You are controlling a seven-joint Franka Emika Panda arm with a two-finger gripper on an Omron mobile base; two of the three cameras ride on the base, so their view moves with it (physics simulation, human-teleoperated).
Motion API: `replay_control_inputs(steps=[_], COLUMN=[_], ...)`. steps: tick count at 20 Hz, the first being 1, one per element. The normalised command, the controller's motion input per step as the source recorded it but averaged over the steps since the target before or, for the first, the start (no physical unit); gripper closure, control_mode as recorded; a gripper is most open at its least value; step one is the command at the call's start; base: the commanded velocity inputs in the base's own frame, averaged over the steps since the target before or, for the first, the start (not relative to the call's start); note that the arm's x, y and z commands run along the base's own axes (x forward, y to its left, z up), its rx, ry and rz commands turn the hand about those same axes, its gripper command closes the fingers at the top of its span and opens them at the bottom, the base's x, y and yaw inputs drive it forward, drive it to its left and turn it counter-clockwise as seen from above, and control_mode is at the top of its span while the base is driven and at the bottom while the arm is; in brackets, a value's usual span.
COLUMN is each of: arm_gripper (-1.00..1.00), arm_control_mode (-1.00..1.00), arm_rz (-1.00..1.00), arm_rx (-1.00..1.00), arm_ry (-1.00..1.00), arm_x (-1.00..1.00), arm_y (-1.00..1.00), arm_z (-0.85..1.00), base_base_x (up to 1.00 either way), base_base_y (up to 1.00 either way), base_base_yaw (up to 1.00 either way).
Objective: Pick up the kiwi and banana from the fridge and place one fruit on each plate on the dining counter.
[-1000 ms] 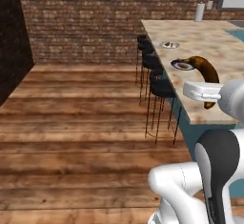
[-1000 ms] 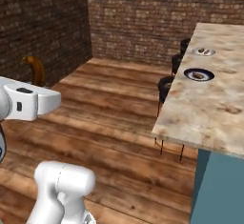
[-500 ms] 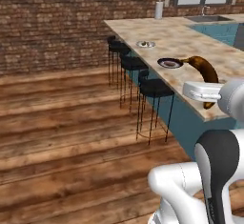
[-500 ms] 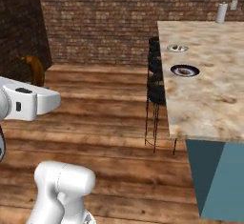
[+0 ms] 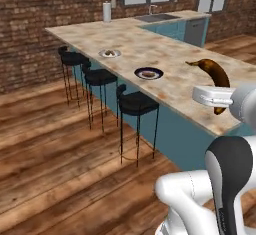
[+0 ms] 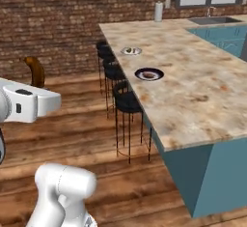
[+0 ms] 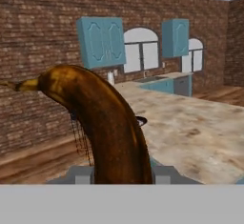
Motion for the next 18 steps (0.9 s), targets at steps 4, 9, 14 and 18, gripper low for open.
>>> replay_control_inputs(steps=[4, 9, 14, 18], arm_gripper=[1.00, 1.00, 1.00, 1.00], arm_control_mode=[1.00, 1.00, 1.00, 1.00], arm_rz=[0.00, 0.00, 0.00, 0.00], arm_rx=[0.00, 0.00, 0.00, 0.00], arm_ry=[0.00, 0.00, 0.00, 0.00], arm_x=[0.00, 0.00, 0.00, 0.00], arm_y=[0.00, 0.00, 0.00, 0.00], arm_z=[0.00, 0.00, 0.00, 0.00], base_base_x=[0.82, 0.78, 0.69, 0.60], base_base_y=[0.67, 0.70, 0.75, 0.79], base_base_yaw=[-0.54, -0.53, -0.51, -0.50])
